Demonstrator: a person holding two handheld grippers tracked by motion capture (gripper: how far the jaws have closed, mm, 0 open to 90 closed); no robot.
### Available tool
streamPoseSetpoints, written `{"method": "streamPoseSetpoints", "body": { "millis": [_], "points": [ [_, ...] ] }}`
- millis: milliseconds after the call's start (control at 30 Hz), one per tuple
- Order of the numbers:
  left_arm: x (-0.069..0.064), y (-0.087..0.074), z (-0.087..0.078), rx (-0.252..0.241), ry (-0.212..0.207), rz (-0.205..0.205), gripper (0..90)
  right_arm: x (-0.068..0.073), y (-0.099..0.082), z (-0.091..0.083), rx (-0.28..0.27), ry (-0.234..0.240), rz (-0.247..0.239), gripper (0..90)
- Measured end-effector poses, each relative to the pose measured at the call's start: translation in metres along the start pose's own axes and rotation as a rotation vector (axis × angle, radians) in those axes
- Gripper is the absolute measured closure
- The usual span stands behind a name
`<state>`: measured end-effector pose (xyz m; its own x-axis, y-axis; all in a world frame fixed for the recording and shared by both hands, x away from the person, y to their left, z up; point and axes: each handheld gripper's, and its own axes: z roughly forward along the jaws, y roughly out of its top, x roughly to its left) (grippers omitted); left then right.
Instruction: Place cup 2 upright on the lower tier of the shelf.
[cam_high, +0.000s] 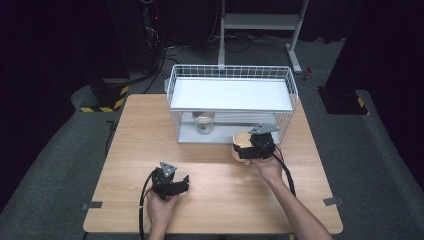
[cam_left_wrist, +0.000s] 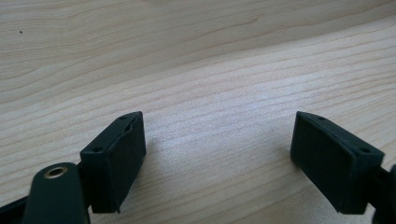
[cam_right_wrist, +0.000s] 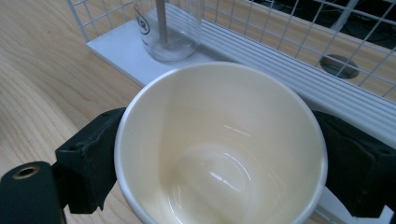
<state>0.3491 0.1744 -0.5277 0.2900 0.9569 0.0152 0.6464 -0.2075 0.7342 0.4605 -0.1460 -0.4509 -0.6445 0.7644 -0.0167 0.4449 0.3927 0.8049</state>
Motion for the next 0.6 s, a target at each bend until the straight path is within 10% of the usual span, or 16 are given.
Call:
{"method": "streamPoseSetpoints", "body": {
  "millis": [600],
  "points": [
    [0.0, 0.0, 0.0, -0.002, 0.001, -0.001, 18.5, -0.022, -0.002, 0.003, -0.013, -0.053, 0.061, 9.9]
  ]
}}
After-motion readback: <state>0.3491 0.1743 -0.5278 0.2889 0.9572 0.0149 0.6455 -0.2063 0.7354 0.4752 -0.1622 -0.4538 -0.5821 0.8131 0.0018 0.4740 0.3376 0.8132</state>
